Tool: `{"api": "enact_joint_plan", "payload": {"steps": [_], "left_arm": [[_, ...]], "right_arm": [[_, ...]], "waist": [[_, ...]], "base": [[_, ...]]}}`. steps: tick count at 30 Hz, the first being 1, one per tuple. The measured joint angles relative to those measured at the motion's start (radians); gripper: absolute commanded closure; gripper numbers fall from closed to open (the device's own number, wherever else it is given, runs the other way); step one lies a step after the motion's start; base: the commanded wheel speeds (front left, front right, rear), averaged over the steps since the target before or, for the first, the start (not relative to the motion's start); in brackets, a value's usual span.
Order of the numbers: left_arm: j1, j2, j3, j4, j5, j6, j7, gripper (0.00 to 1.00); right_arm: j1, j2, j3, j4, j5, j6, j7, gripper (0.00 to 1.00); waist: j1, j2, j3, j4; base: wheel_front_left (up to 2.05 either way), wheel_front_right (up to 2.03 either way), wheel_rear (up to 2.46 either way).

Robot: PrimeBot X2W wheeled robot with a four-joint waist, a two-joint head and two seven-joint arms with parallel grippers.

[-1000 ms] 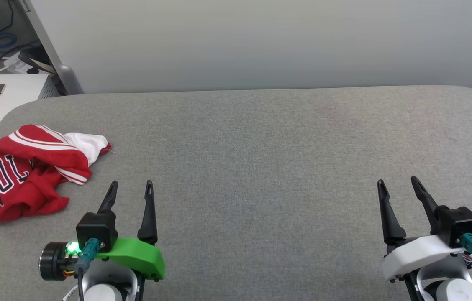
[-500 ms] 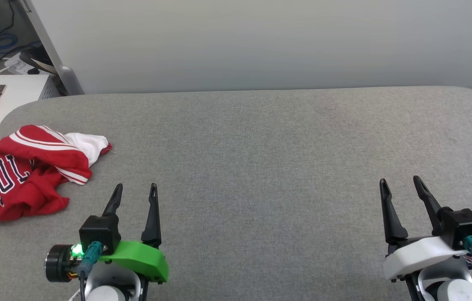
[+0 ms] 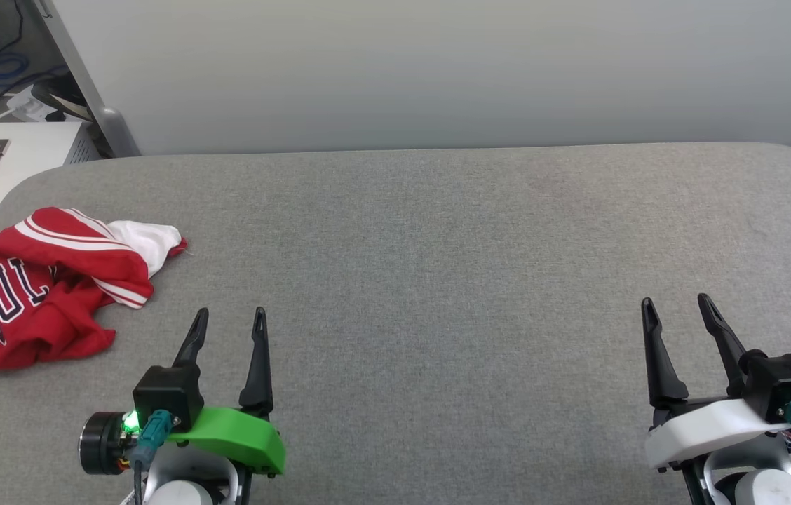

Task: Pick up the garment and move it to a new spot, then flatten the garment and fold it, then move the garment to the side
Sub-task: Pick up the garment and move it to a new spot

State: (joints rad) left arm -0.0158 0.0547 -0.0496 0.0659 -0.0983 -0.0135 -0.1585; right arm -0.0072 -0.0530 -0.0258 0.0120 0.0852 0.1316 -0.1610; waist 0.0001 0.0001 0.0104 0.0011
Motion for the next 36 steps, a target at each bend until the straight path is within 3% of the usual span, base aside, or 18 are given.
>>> {"api": "enact_joint_plan", "payload": {"steps": [11,21,32,34,36], "left_arm": [[0.0,0.0,-0.009,0.016,-0.016,0.0,-0.019,0.0],[0.0,0.0,-0.014,0.028,-0.028,0.001,-0.044,0.0],[0.0,-0.001,-0.015,0.043,-0.041,0.0,-0.066,0.0],[0.001,-0.001,-0.018,0.049,-0.042,-0.006,-0.079,0.0],[0.002,-0.001,-0.018,0.05,-0.042,-0.009,-0.082,0.0]], "right_arm": [[0.0,0.0,-0.001,0.003,0.039,0.0,-0.02,0.0],[0.0,0.0,0.03,0.001,0.068,0.0,-0.039,0.0],[0.001,0.001,0.063,-0.001,0.107,0.0,-0.064,0.0],[0.002,0.001,0.074,-0.001,0.129,0.0,-0.077,0.0],[0.002,0.001,0.08,0.0,0.134,0.0,-0.081,0.0]], "waist": [[0.0,0.0,0.005,0.02],[0.0,0.0,0.014,0.086],[0.0,0.0,0.017,0.218],[0.0,0.0,0.016,0.304],[0.0,-0.0001,0.015,0.33]], "base": [[0.0,0.0,0.0],[0.0,0.0,0.0],[0.0,0.0,0.0],[0.0,0.0,0.0],[0.0,0.0,0.0]]}}
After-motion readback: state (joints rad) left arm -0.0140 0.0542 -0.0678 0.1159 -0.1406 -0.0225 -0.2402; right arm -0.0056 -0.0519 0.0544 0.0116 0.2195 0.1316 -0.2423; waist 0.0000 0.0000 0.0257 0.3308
